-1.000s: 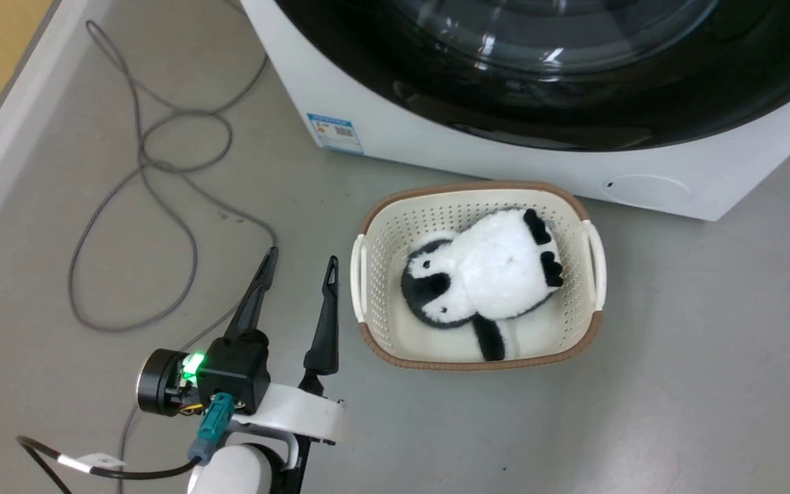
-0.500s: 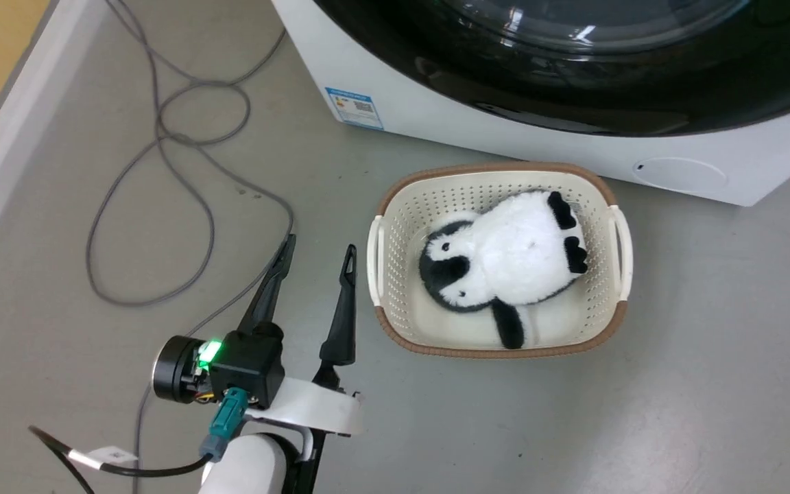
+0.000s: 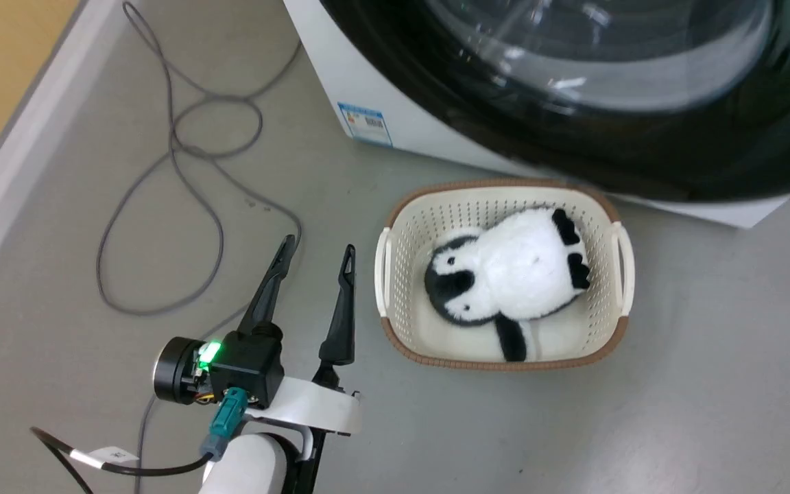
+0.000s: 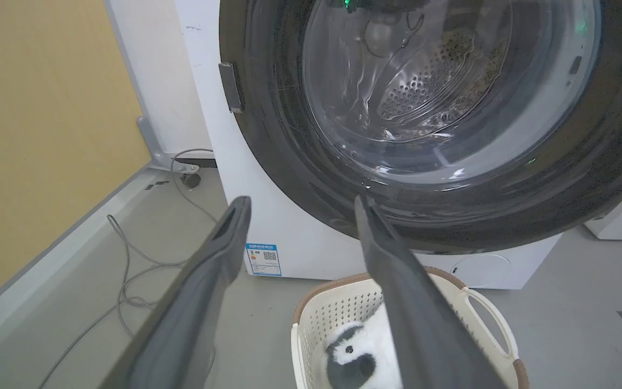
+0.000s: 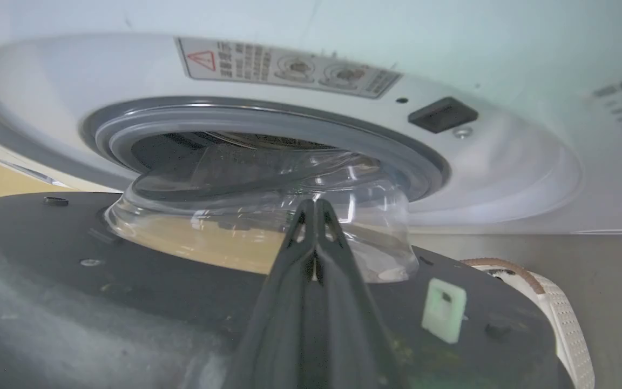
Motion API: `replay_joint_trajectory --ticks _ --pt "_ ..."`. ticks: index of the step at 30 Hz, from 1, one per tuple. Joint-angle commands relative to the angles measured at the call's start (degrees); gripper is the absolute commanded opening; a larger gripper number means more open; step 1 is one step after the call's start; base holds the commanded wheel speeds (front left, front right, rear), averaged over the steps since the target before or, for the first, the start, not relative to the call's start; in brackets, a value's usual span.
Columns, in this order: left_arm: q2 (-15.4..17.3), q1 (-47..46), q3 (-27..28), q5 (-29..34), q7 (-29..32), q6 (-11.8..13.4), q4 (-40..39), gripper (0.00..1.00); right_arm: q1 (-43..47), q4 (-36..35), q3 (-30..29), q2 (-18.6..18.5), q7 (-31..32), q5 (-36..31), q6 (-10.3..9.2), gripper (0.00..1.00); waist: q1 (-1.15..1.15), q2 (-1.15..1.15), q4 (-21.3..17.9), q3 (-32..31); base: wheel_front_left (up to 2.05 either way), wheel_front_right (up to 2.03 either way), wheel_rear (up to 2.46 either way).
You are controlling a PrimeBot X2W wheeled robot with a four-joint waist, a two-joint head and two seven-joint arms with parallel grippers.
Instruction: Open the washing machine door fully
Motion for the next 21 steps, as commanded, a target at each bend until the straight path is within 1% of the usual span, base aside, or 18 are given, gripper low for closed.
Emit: replay_joint_trajectory --ticks 1,6,14,21 --pt "0.1 0.2 0.3 -0.2 -0.3 0.1 0.2 1.00 2.3 -0.5 -0.3 1.4 0.7 -0.5 0.07 0.00 0.00 0.00 -0.3 -1.5 0.00 0.00 0.00" --pt "0.1 1.1 0.7 -0.1 -0.3 -0.3 0.8 1.00 7.1 -2.5 -1.9 3.5 1.9 -1.2 0.07 0.00 0.00 0.00 -0.8 -5.0 0.00 0.00 0.00" --pt "0.1 3.5 1.8 0.6 -0.3 -0.9 2.1 1.00 16.9 -7.1 -3.8 8.4 4.8 -1.1 0.07 0.00 0.00 0.00 -1.8 -11.0 0.00 0.00 0.00" --pt "0.3 5.5 2.4 1.1 -0.3 -1.5 3.2 1.00 24.9 -13.0 -4.1 13.2 7.4 1.5 0.07 0.00 0.00 0.00 -2.5 -14.6 0.00 0.00 0.00"
